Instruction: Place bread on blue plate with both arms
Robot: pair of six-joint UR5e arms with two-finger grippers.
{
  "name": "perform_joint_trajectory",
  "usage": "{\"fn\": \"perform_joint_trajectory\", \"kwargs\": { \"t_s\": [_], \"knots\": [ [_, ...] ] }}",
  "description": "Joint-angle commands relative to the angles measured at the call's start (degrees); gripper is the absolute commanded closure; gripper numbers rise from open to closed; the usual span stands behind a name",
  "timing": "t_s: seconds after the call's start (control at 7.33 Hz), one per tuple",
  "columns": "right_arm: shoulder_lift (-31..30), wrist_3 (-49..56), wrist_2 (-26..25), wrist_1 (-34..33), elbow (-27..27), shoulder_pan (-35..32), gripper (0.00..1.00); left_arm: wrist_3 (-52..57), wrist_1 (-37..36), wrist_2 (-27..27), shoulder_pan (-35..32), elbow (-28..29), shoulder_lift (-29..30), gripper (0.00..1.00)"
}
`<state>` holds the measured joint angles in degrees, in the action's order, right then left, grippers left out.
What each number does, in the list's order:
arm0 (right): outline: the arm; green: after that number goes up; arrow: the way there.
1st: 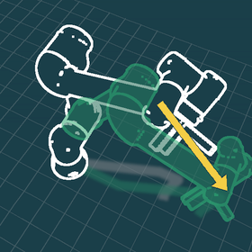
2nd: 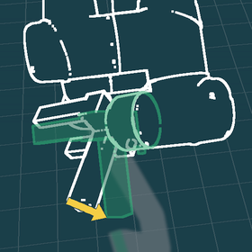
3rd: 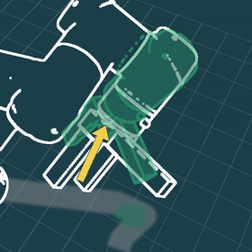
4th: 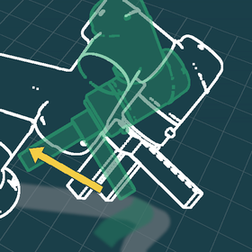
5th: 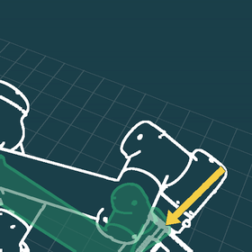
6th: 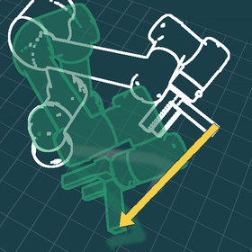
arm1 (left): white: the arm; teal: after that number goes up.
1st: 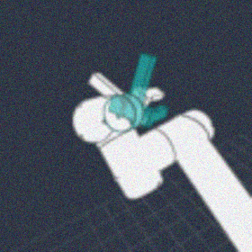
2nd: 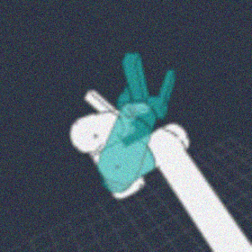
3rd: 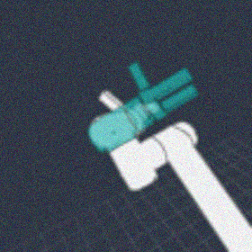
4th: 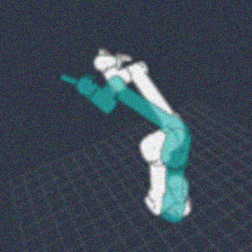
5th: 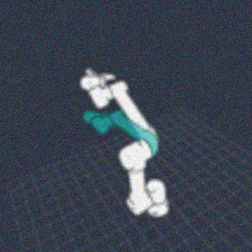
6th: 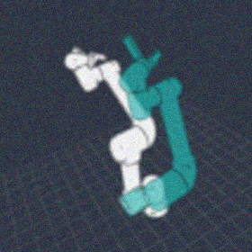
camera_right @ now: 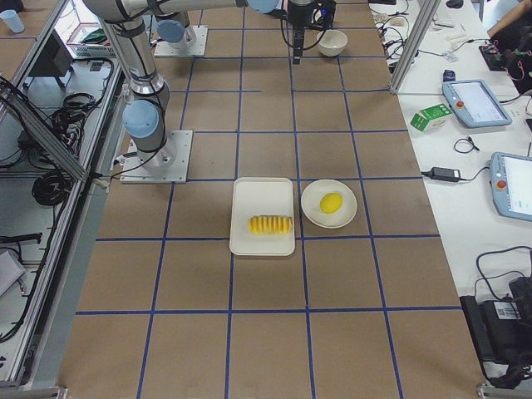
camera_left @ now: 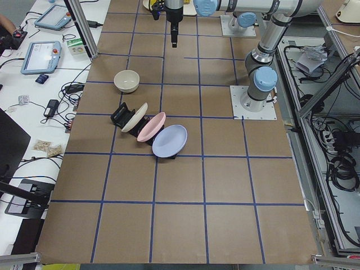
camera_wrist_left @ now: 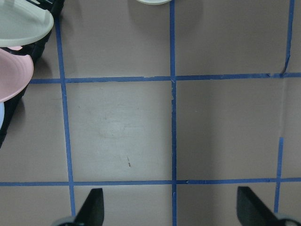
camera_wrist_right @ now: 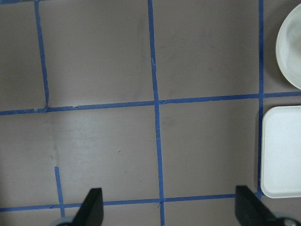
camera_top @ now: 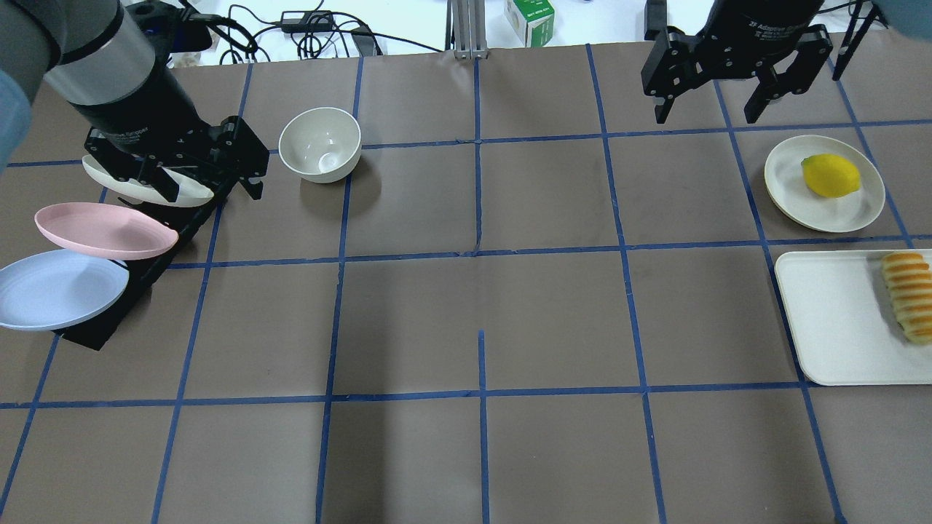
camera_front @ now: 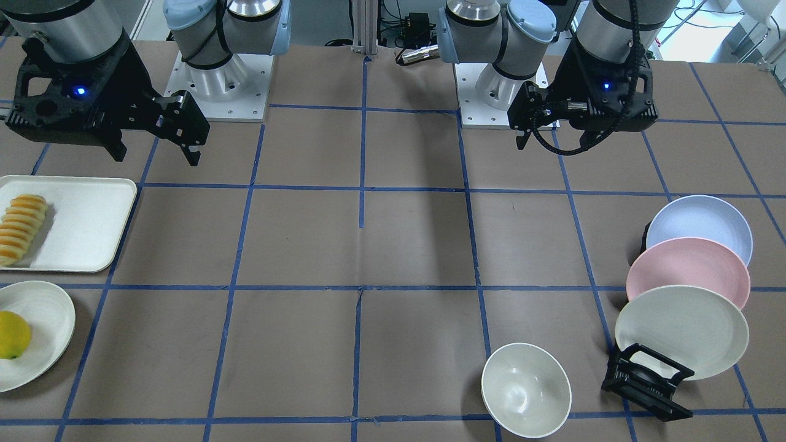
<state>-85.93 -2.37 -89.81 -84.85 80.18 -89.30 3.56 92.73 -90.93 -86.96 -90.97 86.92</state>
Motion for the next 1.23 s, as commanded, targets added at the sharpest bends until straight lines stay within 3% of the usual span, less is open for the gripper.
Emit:
{"fn": "perform_joint_trajectory", "kwargs": {
  "t_s": [0.0,0.41,0.82,1.09],
  "knots": [
    [0.06,-0.01,0.07,-0.05,0.15,0.00,0.00,0.04,0.00,-0.04,0.04,0.00,0.00,0.00],
    [0.24,1.39,-0.63,0.12,0.24,1.48,0.00,0.74,0.00,0.05,0.65,0.00,-0.09,0.00],
    [0.06,11.82,-0.64,-0.05,5.40,14.20,0.00,0.74,0.09,0.13,1.00,0.00,-0.26,0.00],
    [0.58,21.20,-0.89,-0.75,7.00,17.91,0.00,0.74,-0.18,0.05,1.87,-0.17,0.18,0.00]
  ]
}}
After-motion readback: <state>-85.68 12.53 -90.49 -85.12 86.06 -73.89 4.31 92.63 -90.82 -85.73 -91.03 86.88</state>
